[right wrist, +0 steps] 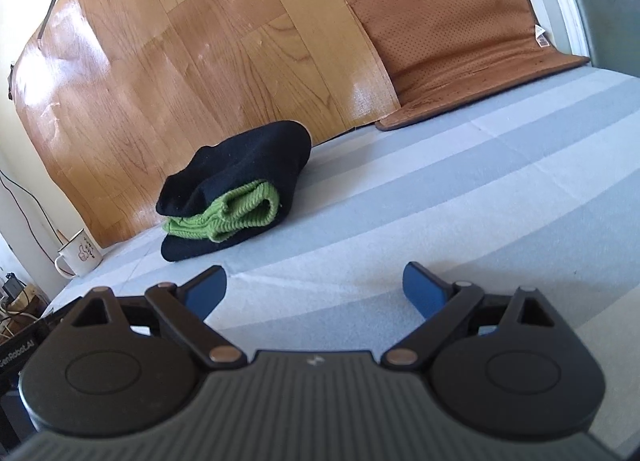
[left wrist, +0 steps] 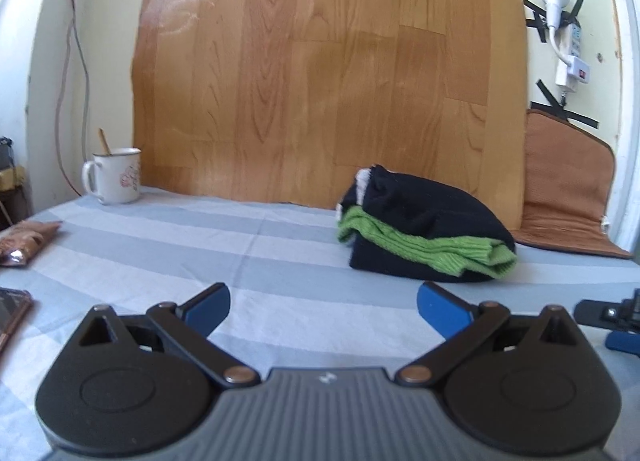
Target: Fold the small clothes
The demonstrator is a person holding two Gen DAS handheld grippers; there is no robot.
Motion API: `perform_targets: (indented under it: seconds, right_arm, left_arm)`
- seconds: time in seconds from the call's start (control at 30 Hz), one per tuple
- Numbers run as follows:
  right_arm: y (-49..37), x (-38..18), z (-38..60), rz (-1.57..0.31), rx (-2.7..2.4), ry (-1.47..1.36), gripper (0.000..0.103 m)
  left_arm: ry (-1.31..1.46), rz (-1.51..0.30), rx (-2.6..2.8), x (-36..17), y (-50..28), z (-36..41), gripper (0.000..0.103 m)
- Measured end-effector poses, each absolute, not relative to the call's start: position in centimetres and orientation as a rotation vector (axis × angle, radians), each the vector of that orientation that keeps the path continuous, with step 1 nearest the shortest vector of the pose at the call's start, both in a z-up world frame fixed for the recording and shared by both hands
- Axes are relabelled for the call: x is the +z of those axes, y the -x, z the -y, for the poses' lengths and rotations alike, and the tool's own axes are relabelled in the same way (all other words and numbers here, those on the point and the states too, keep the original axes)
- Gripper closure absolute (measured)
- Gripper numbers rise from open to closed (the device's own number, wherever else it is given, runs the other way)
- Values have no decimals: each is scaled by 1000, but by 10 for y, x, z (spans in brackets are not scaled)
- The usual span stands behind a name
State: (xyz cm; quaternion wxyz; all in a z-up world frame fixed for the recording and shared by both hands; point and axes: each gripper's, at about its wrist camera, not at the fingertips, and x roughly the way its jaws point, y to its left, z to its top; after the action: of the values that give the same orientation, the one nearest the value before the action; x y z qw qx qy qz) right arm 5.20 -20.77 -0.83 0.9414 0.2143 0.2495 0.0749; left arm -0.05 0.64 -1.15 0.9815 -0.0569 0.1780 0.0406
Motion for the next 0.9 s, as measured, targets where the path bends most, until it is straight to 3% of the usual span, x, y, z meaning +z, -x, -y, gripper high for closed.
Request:
perform_targets:
  seconds: [0.37,0.9]
  right_arm:
    - [-52,-8,208,-500,136,-452,6]
    - [-51,-8,205,-502,130,-441,6]
  left_arm:
    - [285,-499,32,-19,-17,-31,0]
    - [161,-392,105,-10,-2,-14,0]
